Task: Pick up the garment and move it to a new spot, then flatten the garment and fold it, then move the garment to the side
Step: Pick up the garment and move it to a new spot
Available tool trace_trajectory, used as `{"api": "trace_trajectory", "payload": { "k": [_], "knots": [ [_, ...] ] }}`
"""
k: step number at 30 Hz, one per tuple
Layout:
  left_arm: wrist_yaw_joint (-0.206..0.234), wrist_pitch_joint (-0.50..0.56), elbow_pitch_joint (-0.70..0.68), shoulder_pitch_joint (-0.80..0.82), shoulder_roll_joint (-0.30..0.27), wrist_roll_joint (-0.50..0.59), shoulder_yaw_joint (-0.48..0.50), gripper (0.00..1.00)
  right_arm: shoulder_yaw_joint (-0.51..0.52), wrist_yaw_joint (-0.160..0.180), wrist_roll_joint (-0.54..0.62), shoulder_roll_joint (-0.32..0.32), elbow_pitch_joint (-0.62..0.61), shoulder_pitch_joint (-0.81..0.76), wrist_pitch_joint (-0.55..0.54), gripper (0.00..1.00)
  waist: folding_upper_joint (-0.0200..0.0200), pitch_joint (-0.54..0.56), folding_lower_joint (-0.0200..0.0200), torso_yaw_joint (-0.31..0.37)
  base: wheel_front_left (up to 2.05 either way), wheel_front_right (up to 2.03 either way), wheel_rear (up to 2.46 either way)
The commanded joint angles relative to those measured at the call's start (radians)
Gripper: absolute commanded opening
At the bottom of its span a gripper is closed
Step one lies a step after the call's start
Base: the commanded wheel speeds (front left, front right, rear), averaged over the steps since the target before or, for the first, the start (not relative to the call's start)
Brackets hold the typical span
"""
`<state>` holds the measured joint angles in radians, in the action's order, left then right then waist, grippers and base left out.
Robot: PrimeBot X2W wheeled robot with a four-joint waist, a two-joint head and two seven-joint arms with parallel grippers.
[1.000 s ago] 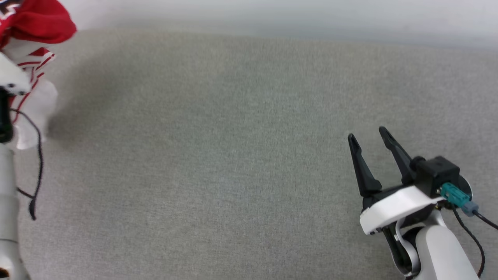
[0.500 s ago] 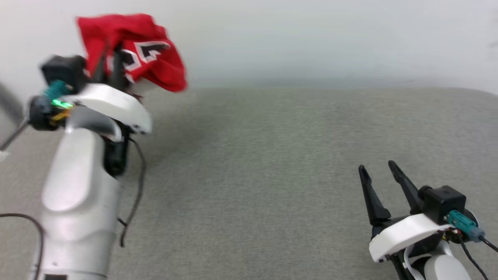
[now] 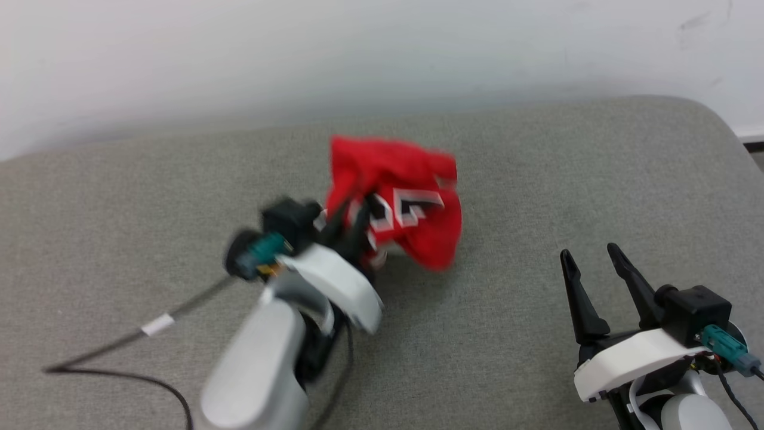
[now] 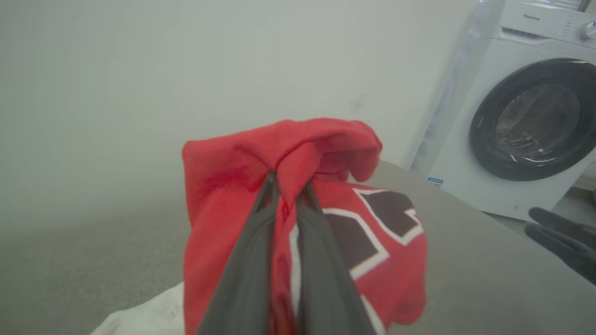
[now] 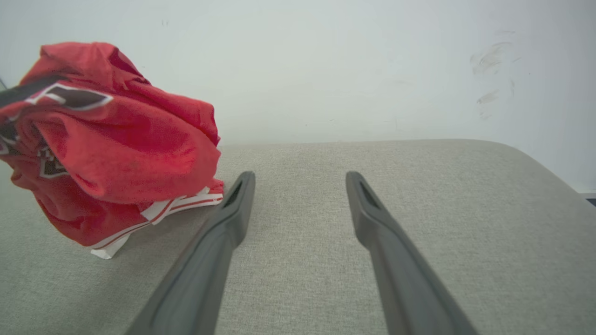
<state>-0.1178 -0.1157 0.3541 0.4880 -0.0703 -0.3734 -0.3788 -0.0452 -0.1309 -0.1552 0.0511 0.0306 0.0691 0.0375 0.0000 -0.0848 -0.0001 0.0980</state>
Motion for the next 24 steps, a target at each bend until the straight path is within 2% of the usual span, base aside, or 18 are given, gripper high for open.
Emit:
{"api": "trace_trajectory", "payload": {
  "k": [1, 8, 9, 10, 11, 18, 24],
  "knots": [
    [-0.004, 0.003, -0.008, -0.026, 0.003, 0.003, -0.017, 0.00, -0.001, 0.000, -0.005, -0.002, -0.003, 0.010, 0.008, 1.00, 0.0000, -0.017, 0.0001, 0.004, 0.00, 0.00, 0.00],
    [-0.002, 0.054, 0.019, -0.196, -0.002, 0.006, -0.132, 0.00, -0.006, 0.000, 0.003, -0.001, 0.019, 0.018, 0.017, 1.00, 0.0000, -0.032, 0.0001, -0.015, 0.00, 0.00, 0.00],
    [-0.002, 0.056, 0.020, -0.208, -0.004, 0.011, -0.142, 0.38, -0.004, 0.000, 0.006, -0.001, 0.023, 0.018, 0.018, 1.00, 0.0000, -0.029, 0.0001, -0.022, 0.00, 0.00, 0.00],
    [-0.001, 0.052, 0.014, -0.217, -0.005, 0.012, -0.148, 0.63, -0.002, 0.000, 0.007, -0.001, 0.025, 0.016, 0.019, 1.00, 0.0000, -0.026, 0.0001, -0.028, 0.00, 0.00, 0.00],
    [0.001, 0.043, 0.005, -0.222, -0.009, 0.019, -0.151, 1.00, -0.001, 0.000, 0.006, -0.001, 0.026, 0.016, 0.021, 1.00, 0.0000, -0.022, 0.0001, -0.035, 0.00, 0.00, 0.00],
    [0.033, -0.044, -0.122, -0.217, -0.040, 0.054, -0.136, 1.00, 0.024, 0.000, 0.012, -0.001, 0.033, -0.011, 0.012, 1.00, 0.0000, 0.027, 0.0001, -0.092, 0.00, 0.00, 0.00],
    [0.108, -0.055, -0.180, -0.226, -0.073, 0.042, -0.059, 1.00, 0.044, 0.000, 0.015, -0.001, 0.016, -0.036, -0.005, 1.00, 0.0000, 0.060, 0.0001, -0.123, 0.00, 0.00, 0.00]
  ]
}}
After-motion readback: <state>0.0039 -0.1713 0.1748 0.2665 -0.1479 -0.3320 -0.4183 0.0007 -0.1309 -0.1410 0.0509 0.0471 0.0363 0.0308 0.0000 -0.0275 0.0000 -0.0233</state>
